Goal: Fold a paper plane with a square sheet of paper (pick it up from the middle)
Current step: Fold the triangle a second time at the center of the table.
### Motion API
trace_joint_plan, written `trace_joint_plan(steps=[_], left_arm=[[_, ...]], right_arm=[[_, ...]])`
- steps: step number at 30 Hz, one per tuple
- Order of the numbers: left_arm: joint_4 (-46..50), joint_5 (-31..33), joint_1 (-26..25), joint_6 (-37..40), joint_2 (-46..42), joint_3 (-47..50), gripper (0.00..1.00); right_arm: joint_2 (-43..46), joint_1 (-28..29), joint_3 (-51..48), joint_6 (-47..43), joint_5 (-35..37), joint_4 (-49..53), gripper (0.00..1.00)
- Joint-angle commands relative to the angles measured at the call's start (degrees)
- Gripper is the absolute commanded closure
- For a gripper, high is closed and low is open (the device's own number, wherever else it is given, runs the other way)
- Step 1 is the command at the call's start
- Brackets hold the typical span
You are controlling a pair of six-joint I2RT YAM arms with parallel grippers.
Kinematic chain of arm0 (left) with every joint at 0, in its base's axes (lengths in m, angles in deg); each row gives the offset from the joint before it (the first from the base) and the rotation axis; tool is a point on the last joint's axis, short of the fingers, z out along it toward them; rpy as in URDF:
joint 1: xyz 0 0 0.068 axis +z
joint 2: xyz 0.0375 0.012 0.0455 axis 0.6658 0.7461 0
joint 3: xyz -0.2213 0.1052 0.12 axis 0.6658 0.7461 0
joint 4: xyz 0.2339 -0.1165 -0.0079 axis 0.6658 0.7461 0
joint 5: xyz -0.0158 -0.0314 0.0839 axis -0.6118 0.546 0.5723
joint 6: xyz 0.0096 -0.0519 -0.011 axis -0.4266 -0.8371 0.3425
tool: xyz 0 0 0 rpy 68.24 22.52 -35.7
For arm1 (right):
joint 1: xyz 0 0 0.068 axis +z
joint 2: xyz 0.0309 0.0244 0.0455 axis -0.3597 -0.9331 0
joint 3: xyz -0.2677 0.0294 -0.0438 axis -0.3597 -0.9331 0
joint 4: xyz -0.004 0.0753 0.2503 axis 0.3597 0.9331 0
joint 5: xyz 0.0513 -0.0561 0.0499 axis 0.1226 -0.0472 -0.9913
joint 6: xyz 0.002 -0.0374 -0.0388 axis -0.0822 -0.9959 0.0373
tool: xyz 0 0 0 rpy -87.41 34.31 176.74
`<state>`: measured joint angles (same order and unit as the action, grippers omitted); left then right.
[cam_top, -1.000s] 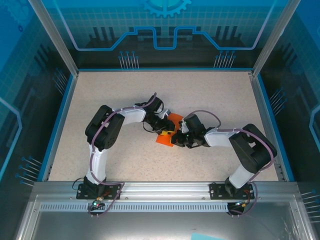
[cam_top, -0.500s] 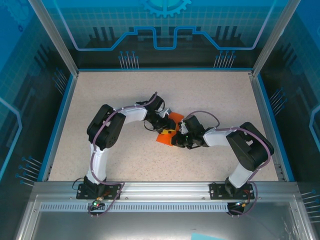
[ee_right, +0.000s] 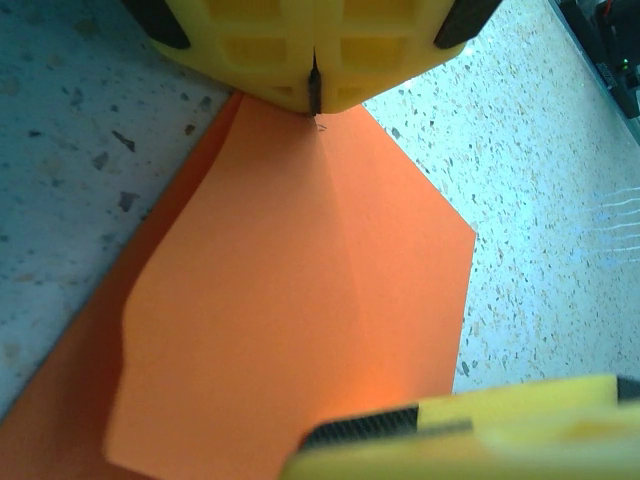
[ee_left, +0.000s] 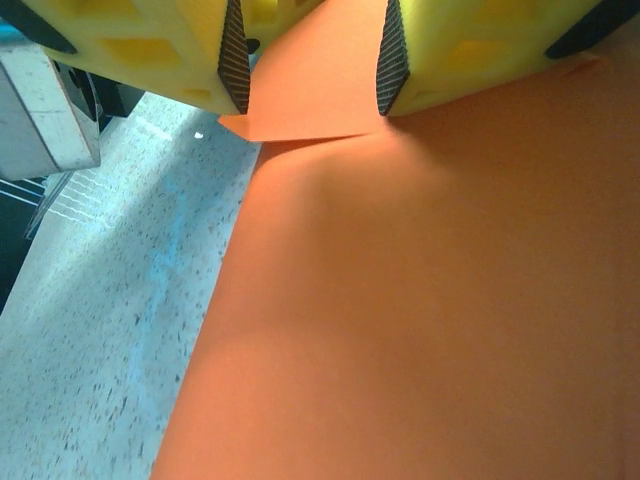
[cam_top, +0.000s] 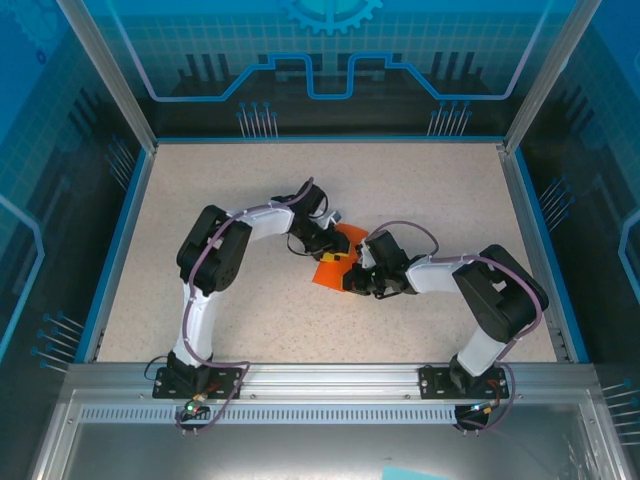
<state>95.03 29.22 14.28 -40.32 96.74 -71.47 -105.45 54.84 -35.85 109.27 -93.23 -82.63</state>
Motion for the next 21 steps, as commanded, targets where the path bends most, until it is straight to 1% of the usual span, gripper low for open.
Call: trace_joint_plan(steps=[1,7,13,17,21], left_arm=[[0.6,3.8,2.8,2.7,2.3,-2.2,0.58],[1.2,4.8,4.4,3.7,2.8,-3.5,0.58],[3.3,5.2,4.9,4.9,2.5,-6.7,0.57],[3.4,5.8,4.9,4.4,-1.3,-6.5,0.56],[3.0,6.9,4.7,2.7,-6.8,-3.1,0.56]], right_arm=[[-1.4,0.7,-1.9,-1.5,3.7,9.3,0.97],[-1.4,0.6,-2.3,-1.8,3.5,9.6,0.97],[-1.0,0.6,-2.1,-2.4,2.4,9.3,0.97],[-0.6,0.4,-1.9,-2.7,1.6,9.2,0.97],[-0.3,0.4,-1.7,-2.8,0.8,9.0,0.97]])
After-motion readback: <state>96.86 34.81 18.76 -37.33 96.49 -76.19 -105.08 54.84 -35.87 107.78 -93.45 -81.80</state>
